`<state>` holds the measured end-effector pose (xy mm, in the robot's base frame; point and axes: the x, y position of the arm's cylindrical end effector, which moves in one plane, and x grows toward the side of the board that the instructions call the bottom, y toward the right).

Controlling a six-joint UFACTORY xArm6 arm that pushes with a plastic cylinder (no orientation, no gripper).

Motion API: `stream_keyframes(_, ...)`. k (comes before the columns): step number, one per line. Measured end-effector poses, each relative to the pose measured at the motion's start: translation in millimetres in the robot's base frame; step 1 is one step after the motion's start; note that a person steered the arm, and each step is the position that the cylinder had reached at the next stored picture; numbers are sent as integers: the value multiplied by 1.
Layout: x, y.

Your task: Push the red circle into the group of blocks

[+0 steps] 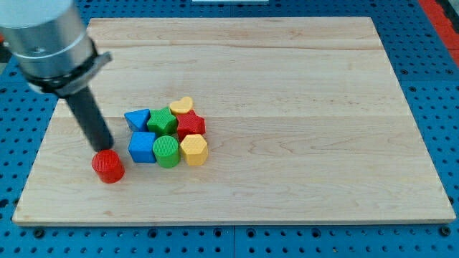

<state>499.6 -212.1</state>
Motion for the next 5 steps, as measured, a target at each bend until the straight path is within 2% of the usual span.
stream_keyframes(1, 7, -54)
stream_keyframes(2, 47, -44)
stream_keyframes(5, 49, 61)
